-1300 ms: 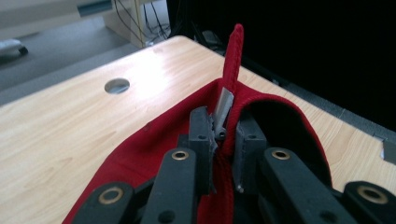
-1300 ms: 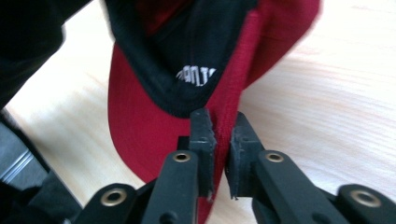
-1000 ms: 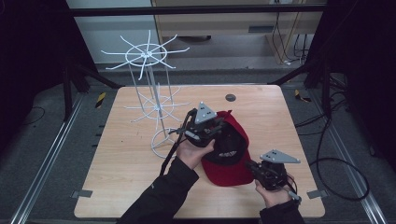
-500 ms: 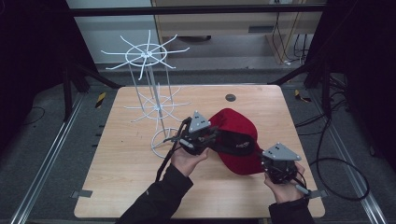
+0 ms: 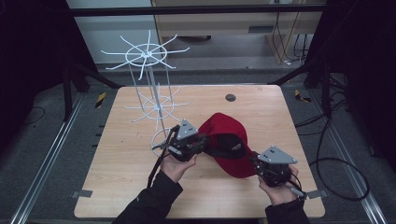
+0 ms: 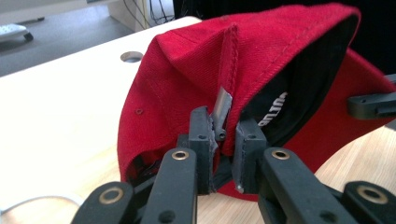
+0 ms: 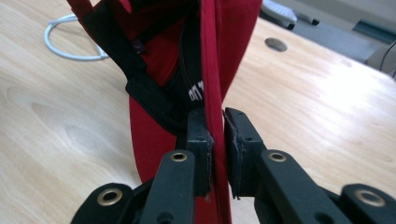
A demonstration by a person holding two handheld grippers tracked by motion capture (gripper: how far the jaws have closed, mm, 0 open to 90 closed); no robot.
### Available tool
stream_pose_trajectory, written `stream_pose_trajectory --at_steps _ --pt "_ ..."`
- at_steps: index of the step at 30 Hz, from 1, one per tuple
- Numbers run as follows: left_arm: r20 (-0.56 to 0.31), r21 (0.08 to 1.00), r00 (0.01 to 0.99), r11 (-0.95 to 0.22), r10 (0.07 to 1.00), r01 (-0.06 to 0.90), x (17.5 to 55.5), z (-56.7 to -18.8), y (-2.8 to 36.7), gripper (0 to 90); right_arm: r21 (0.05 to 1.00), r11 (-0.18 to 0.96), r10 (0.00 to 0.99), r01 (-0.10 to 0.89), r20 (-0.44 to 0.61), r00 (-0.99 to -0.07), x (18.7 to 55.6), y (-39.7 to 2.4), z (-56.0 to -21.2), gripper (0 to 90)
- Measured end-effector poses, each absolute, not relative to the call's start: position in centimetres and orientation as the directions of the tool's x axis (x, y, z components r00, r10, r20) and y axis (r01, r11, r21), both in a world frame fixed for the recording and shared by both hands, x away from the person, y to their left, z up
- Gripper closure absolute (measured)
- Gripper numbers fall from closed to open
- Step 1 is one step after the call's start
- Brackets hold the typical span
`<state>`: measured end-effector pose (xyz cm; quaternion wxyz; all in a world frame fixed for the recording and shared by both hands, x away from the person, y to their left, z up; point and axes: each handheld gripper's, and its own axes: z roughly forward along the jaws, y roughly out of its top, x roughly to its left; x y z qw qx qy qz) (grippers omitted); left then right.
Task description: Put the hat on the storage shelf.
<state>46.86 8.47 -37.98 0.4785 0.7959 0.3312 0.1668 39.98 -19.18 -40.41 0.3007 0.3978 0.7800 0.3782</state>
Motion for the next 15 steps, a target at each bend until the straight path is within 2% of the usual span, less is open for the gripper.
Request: stream_pose_trajectory --at_steps 2,9,12,15 --pt "-0.054 0.868 0.722 -0.324 0.69 0.375 46.7 -38.5 9.0 80.2 0.827 0.39 0.847 0.404 -0.151 -0.51 40.0 -19.1 -40.8 81.1" --pt "-0.057 0.86 0.718 -0.331 0.694 0.388 46.7 -39.5 9.4 80.1 0.803 0.433 0.835 0.409 -0.186 -0.518 40.5 -18.9 -40.9 84.7" --pt "-0.051 0.856 0.723 -0.342 0.689 0.387 46.7 -39.7 9.2 80.1 0.785 0.51 0.815 0.351 -0.312 -0.487 40.6 -19.1 -40.2 84.4" --pt "-0.048 0.846 0.725 -0.357 0.687 0.395 46.6 -40.2 8.9 80.1 0.771 0.55 0.795 0.32 -0.368 -0.482 40.5 -19.0 -40.2 84.3"
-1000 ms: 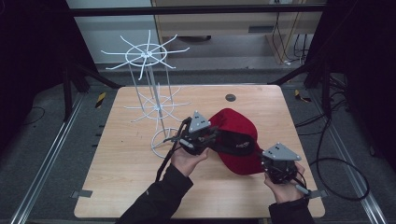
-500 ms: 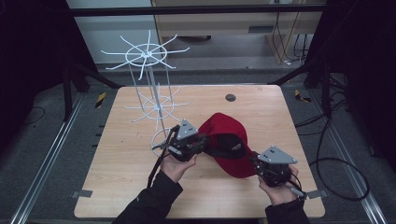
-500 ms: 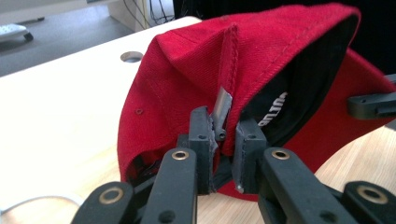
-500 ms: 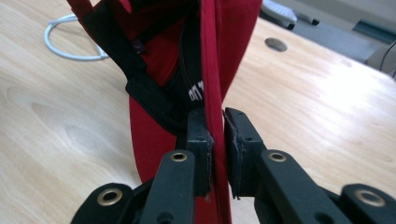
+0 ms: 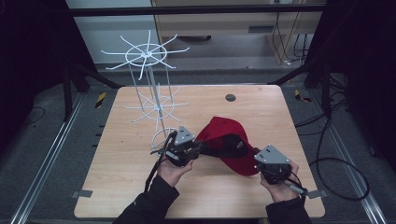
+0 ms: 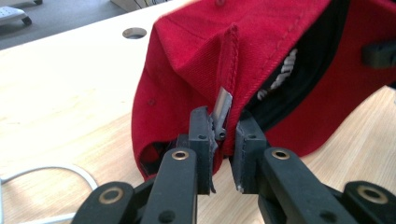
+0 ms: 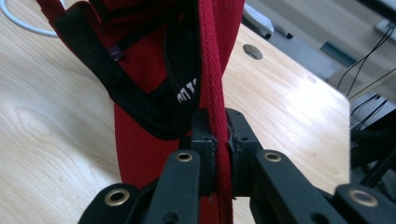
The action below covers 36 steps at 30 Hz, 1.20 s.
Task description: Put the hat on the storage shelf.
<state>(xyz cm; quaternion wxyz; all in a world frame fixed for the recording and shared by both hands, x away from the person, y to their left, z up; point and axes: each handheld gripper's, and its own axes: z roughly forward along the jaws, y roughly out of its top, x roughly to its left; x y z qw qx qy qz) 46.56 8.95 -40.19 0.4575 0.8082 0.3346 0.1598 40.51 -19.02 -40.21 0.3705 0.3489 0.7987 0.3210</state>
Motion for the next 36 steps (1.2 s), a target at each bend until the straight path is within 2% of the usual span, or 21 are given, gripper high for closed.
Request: stream_pose_trajectory --at_steps 4,11,25,30,36 --pt "-0.051 0.838 0.73 -0.368 0.681 0.402 46.2 -41.1 9.1 80.1 0.773 0.559 0.786 0.301 -0.379 -0.488 40.2 -18.9 -40.5 83.7" --pt "-0.045 0.816 0.732 -0.397 0.68 0.419 45.4 -42.3 10.3 80.1 0.815 0.481 0.794 0.322 -0.251 -0.553 39.7 -18.8 -40.2 77.1" --pt "-0.064 0.795 0.725 -0.405 0.686 0.453 44.1 -43.5 13.8 80.1 0.857 0.365 0.727 0.363 -0.019 -0.686 37.8 -17.7 -40.0 55.4" --pt "-0.074 0.792 0.72 -0.398 0.69 0.463 43.8 -43.9 14.7 80.1 0.88 0.292 0.689 0.375 0.078 -0.72 37.7 -17.4 -39.8 47.8" --pt "-0.076 0.795 0.722 -0.395 0.688 0.46 43.5 -44.3 15.7 80.1 0.89 0.22 0.642 0.399 0.176 -0.746 37.8 -16.8 -39.5 48.7"
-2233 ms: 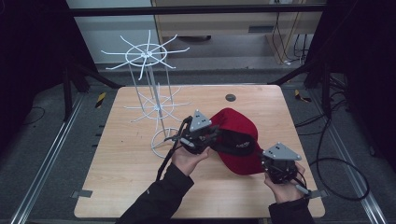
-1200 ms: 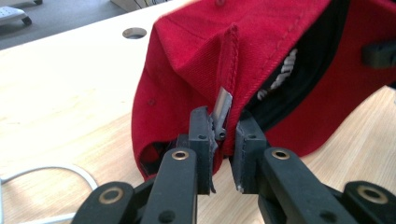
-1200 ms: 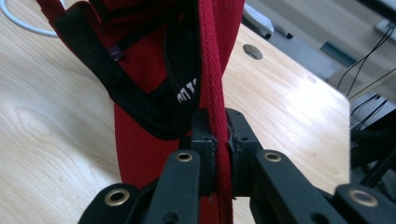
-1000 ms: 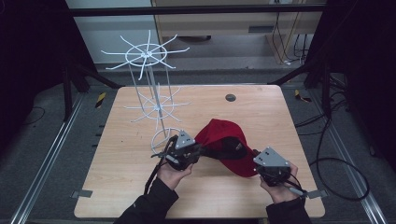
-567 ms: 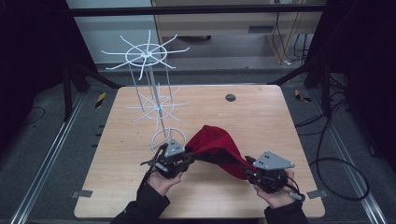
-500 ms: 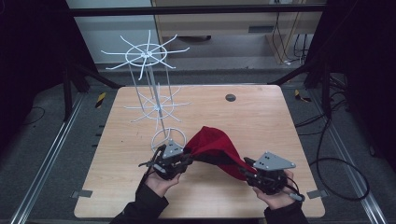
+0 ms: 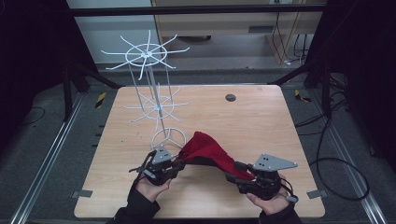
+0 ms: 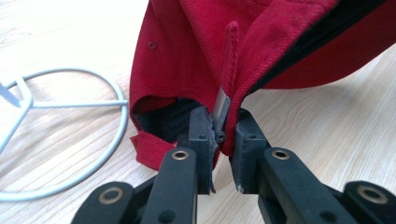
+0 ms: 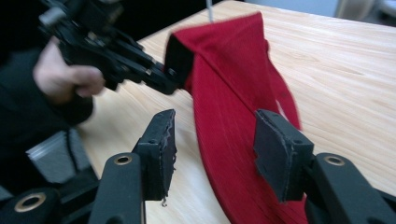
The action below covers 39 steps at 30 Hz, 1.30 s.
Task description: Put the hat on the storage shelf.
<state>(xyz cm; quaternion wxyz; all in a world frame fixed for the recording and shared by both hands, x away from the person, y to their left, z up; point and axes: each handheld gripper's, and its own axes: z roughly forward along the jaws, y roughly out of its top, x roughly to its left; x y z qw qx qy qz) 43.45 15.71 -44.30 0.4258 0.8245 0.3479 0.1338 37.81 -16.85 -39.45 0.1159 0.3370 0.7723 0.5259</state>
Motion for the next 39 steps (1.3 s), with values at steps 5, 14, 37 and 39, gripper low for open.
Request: stream_pose_trajectory --at_steps 5,14,37,39 --pt "-0.077 0.793 0.722 -0.397 0.687 0.462 43.2 -44.5 16.1 80.0 0.899 0.188 0.637 0.395 0.195 -0.746 37.8 -16.7 -38.9 50.6" --pt "-0.074 0.79 0.712 -0.394 0.698 0.469 42.5 -44.6 17.8 79.9 0.862 0.254 0.593 0.439 0.22 -0.774 37.4 -15.6 -39.9 64.8" --pt "0.037 0.752 0.678 -0.467 0.734 0.464 40.7 -46.9 21.1 47.9 0.839 0.326 0.685 0.436 0.108 -0.721 39.6 -13.9 -44.6 52.2" --pt "0.045 0.754 0.661 -0.46 0.749 0.469 40.7 -46.9 21.8 44.2 0.856 0.325 0.684 0.402 0.081 -0.725 40.2 -12.9 -44.0 42.3"
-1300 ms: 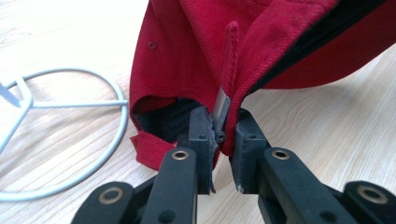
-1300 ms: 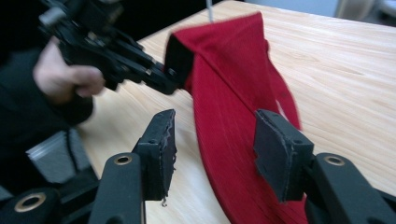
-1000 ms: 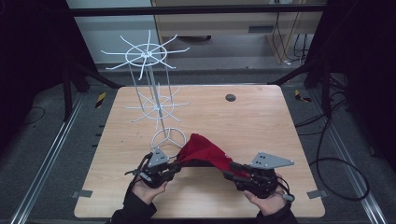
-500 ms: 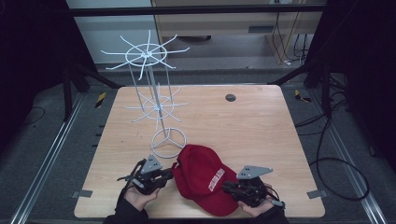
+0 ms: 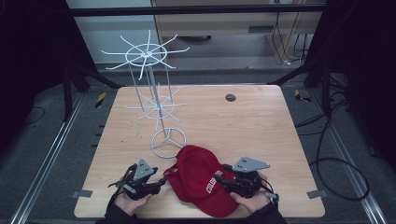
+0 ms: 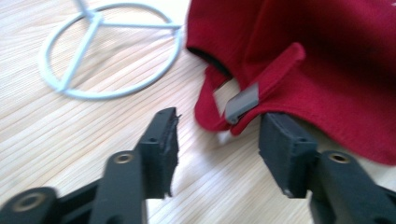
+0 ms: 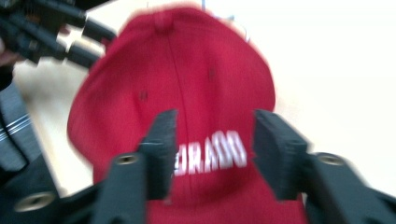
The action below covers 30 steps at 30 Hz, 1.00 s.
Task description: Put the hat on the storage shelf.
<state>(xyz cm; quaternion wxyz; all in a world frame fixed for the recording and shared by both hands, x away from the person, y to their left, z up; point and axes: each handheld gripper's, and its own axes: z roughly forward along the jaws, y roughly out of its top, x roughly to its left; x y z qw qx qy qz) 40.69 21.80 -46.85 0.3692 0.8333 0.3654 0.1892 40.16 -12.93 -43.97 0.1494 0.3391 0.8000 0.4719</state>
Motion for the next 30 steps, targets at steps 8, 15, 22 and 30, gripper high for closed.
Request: stream_pose_trajectory --at_steps 8,15,22,30 --pt "0.043 0.769 0.593 -0.406 0.804 0.494 40.8 -46.8 24.5 40.8 0.871 0.334 0.664 0.359 0.053 -0.746 42.4 -7.2 -42.5 24.4" --pt "0.032 0.781 0.531 -0.352 0.847 0.516 41.8 -46.9 26.1 41.1 0.863 0.348 0.683 0.366 0.034 -0.729 43.7 -3.5 -43.1 18.1" --pt "0.015 0.788 0.458 -0.292 0.889 0.541 43.1 -47.0 28.3 42.7 0.823 0.39 0.722 0.413 0.004 -0.692 44.7 -0.3 -44.7 16.5" --pt "-0.014 0.797 0.423 -0.246 0.906 0.552 43.4 -46.9 29.4 45.0 0.728 0.442 0.754 0.524 0.015 -0.657 44.9 -1.5 -46.2 78.7"
